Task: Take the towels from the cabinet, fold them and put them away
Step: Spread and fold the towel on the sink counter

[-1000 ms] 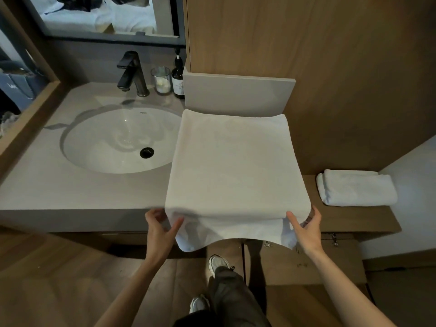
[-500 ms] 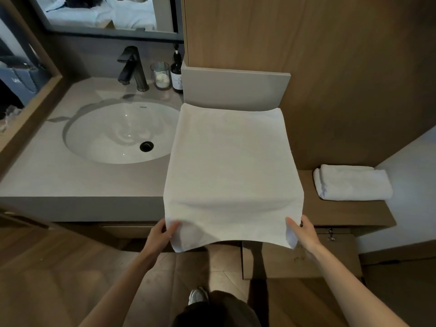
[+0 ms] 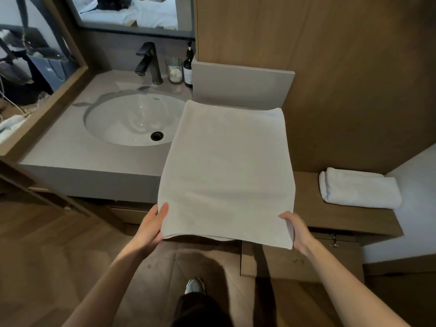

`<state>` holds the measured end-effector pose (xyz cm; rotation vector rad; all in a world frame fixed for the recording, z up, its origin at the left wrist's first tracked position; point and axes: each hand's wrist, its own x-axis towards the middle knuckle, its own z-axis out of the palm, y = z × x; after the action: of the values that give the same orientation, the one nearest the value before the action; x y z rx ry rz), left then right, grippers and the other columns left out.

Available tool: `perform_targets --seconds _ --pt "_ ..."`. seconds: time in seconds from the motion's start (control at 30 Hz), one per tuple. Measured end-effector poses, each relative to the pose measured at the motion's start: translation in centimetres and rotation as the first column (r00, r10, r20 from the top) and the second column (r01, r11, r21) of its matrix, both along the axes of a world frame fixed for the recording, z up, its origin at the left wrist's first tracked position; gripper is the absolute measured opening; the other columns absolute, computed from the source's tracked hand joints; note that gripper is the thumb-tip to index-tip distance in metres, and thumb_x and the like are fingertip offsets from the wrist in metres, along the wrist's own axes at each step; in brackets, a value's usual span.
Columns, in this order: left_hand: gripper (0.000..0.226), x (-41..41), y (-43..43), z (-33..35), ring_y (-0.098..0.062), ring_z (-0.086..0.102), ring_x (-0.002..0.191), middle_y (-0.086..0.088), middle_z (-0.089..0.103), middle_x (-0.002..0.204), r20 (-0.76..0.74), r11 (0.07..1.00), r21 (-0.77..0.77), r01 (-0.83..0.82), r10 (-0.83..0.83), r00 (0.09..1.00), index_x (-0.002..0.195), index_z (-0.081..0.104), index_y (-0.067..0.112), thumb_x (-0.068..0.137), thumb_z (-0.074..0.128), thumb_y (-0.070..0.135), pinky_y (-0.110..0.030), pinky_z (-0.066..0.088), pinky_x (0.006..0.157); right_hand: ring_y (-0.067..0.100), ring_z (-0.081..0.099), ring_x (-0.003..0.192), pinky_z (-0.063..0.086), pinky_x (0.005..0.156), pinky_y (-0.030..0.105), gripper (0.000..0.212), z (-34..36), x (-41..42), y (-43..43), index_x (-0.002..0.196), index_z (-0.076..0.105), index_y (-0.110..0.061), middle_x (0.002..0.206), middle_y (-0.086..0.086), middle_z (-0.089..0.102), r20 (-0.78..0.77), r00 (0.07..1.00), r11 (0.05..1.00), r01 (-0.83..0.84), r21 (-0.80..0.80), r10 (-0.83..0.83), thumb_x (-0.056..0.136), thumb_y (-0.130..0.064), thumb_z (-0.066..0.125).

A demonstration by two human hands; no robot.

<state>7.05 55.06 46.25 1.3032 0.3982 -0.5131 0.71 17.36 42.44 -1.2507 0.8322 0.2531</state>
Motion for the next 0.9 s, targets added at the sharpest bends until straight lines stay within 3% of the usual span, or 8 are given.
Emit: perform_targets --seconds 0.1,0.4,0.5,0.57,0.63,0.73,0.8,0.9 --pt "0.035 -0.4 -0.3 1.6 -0.026 0.064 0.111 -0.011 0.065 0.123 -0.08 0.974 -0.223 -0.042 0.025 0.997 0.127 0.053 0.011 0.097 0.046 0.029 -0.04 0.057 0.083 0.034 0.059 0.112 0.052 0.085 0.046 0.065 0.5 0.5 0.6 0.132 0.037 -0.012 0.127 0.016 0.056 0.028 0.999 1.0 0.023 0.014 -0.024 0.077 -0.018 0.072" --pt "0.029 0.5 0.2 2.3 -0.027 0.068 0.102 -0.011 0.069 0.115 -0.123 0.974 -0.195 -0.118 0.095 0.988 0.122 0.055 0.013 0.097 0.049 0.025 -0.042 0.06 0.072 0.03 0.056 0.118 0.043 0.103 0.053 0.053 1.2 0.7 1.2 0.135 0.042 -0.014 0.132 0.012 0.057 0.022 0.997 0.997 -0.076 0.024 0.076 0.088 -0.01 0.066" --pt "0.028 0.6 0.2 2.1 -0.024 0.069 0.099 -0.009 0.068 0.115 -0.088 0.988 -0.099 -0.117 0.109 0.99 0.121 0.054 0.014 0.097 0.049 0.026 -0.039 0.061 0.072 0.022 0.052 0.113 0.044 0.097 0.042 0.04 1.9 0.5 1.9 0.134 0.037 -0.011 0.132 0.007 0.052 -0.021 0.991 0.965 -0.133 -0.226 0.132 0.098 -0.018 0.053" --pt "0.034 0.5 0.2 2.1 -0.024 0.065 0.106 -0.007 0.063 0.122 -0.016 0.993 0.099 -0.069 0.071 0.997 0.128 0.048 0.015 0.098 0.048 0.03 -0.039 0.059 0.081 0.019 0.049 0.115 0.041 0.094 0.037 0.038 2.5 0.5 2.2 0.135 0.036 -0.01 0.129 0.003 0.049 -0.021 0.98 0.896 -0.189 -0.401 0.197 0.101 -0.021 0.048" --pt "0.041 0.6 0.5 1.8 -0.025 0.058 0.112 -0.009 0.057 0.128 0.086 0.936 0.35 -0.037 0.008 0.996 0.134 0.043 0.013 0.099 0.047 0.033 -0.039 0.052 0.088 0.019 0.05 0.116 0.041 0.092 0.034 0.034 3.3 0.3 2.3 0.135 0.037 -0.012 0.13 0.003 0.05 0.012 0.971 0.824 -0.195 -0.533 0.238 0.103 -0.022 0.043" --pt "0.042 0.4 1.1 1.3 -0.027 0.055 0.114 -0.012 0.054 0.13 0.179 0.865 0.498 -0.055 -0.04 0.983 0.134 0.043 0.009 0.099 0.047 0.032 -0.037 0.046 0.09 0.012 0.05 0.101 0.04 0.085 0.03 0.029 4.3 0.0 2.4 0.131 0.04 -0.015 0.12 -0.003 0.052 0.065 0.97 0.714 -0.125 -0.689 0.232 0.104 -0.025 0.037" --pt "0.04 0.2 1.1 1.2 -0.024 0.054 0.111 -0.011 0.054 0.128 0.183 0.856 0.515 -0.039 -0.065 0.981 0.134 0.043 0.009 0.1 0.045 0.031 -0.035 0.046 0.088 0.016 0.051 0.106 0.039 0.086 0.03 0.029 4.6 -0.1 2.7 0.131 0.041 -0.014 0.116 -0.004 0.05 0.092 0.978 0.711 -0.068 -0.7 0.185 0.105 -0.026 0.036" --pt "0.036 0.1 0.6 1.2 -0.02 0.056 0.103 -0.009 0.056 0.122 0.172 0.901 0.429 -0.072 -0.003 0.985 0.133 0.043 0.009 0.101 0.044 0.026 -0.033 0.047 0.082 0.022 0.051 0.114 0.047 0.09 0.037 0.039 4.3 -0.6 2.5 0.137 0.037 -0.013 0.128 0.006 0.051 0.039 0.997 0.893 -0.048 -0.448 0.073 0.101 -0.028 0.047"
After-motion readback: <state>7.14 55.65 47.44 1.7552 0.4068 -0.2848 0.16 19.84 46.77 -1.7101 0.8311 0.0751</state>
